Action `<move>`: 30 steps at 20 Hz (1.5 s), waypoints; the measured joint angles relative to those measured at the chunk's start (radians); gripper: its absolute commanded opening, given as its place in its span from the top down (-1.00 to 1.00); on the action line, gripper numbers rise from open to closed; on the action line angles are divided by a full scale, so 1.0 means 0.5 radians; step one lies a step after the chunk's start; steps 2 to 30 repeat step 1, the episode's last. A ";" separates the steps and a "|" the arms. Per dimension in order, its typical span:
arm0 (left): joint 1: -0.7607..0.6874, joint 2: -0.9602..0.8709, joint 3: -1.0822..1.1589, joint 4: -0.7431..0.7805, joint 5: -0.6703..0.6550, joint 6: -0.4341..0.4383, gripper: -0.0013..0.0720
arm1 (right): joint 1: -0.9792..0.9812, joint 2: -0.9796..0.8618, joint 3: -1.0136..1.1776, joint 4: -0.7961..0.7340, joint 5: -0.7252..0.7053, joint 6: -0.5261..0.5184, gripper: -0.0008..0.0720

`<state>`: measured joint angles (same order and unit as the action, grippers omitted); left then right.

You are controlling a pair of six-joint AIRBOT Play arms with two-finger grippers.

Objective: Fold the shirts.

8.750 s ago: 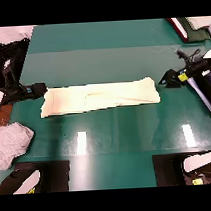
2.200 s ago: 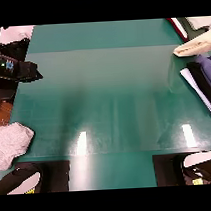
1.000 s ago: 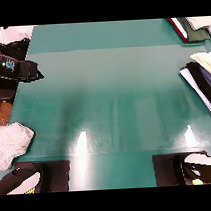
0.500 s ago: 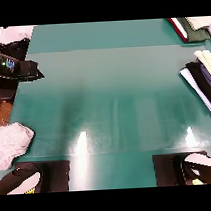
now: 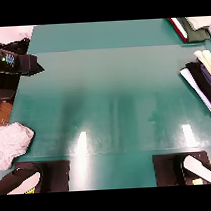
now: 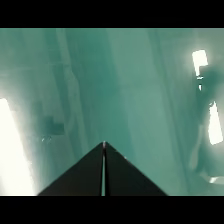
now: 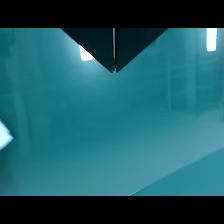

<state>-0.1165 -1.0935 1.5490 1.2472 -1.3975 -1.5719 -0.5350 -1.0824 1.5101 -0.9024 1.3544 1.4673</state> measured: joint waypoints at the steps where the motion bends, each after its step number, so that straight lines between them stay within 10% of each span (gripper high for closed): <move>1: 0.000 0.000 0.000 0.000 0.016 0.000 0.89 | 0.093 0.031 0.000 -0.023 -0.008 -0.002 0.94; 30: 0.000 0.000 0.000 0.000 0.016 0.000 0.89 | 0.093 0.031 0.000 -0.023 -0.008 -0.002 0.94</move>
